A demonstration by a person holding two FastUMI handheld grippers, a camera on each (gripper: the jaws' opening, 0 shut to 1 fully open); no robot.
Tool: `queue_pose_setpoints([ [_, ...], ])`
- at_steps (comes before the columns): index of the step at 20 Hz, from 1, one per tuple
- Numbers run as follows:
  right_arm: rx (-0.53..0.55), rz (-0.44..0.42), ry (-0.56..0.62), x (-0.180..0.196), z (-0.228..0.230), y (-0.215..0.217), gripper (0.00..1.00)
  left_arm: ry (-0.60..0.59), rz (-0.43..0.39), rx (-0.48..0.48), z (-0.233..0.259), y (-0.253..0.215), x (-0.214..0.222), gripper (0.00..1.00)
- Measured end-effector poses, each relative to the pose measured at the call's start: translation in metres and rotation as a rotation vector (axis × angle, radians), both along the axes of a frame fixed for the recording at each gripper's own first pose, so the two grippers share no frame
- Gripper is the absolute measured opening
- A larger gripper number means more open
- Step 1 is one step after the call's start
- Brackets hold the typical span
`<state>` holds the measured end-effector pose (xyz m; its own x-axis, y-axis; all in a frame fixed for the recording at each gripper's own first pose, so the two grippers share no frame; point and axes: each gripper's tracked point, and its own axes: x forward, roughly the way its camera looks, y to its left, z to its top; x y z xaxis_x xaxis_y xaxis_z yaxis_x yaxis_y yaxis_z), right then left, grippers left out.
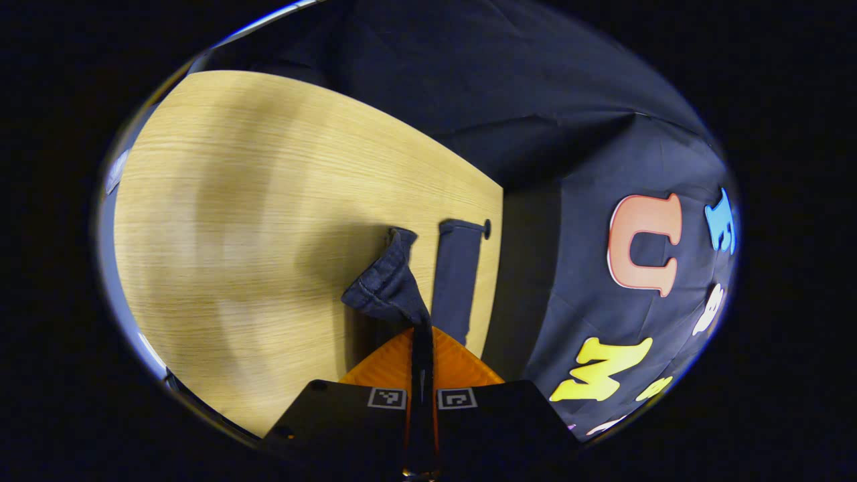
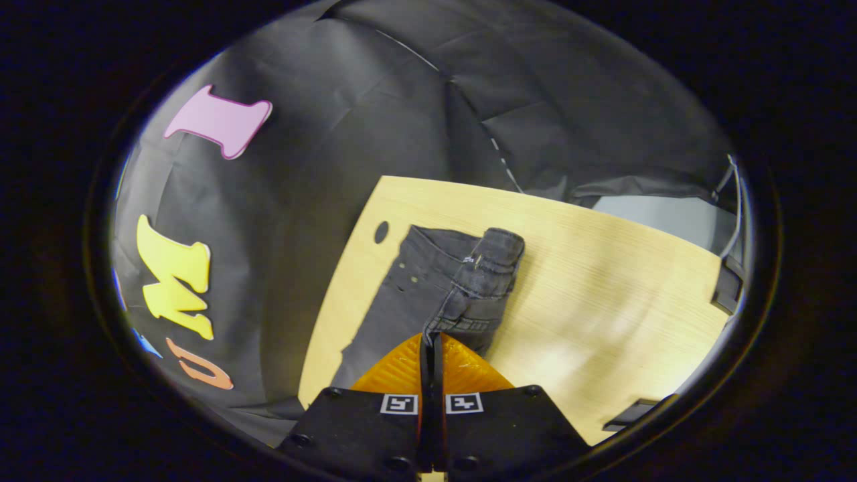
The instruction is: Grasp the waist and the cuffs of the jeans and fold them to make the two legs overlap; first hold the waist and fold one-third of the jeans toward the cuffs, then hold the cuffs and fold the remaining one-third in the same direction to finish folding.
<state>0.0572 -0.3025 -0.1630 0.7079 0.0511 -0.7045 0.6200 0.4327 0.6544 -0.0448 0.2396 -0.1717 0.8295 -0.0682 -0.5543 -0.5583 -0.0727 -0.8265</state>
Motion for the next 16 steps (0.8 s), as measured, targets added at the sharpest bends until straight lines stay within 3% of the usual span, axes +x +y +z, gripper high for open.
queue_pose_setpoints([
  [6, 0.033, 0.013, -0.068, 0.096, 0.001, 0.010, 0.04, -0.003, -0.023, -0.002, 0.000, 0.013, 0.102, 0.03],
  [8, 0.020, 0.016, -0.076, 0.122, -0.001, 0.011, 0.01, 0.003, -0.021, 0.002, -0.003, 0.014, 0.128, 0.03],
  [12, -0.023, 0.016, -0.073, 0.175, -0.025, 0.012, 0.01, 0.029, -0.051, 0.073, -0.025, 0.017, 0.186, 0.03],
  [16, -0.041, 0.001, -0.049, 0.195, -0.057, 0.011, 0.01, 0.060, -0.082, 0.110, -0.057, 0.012, 0.224, 0.03],
])
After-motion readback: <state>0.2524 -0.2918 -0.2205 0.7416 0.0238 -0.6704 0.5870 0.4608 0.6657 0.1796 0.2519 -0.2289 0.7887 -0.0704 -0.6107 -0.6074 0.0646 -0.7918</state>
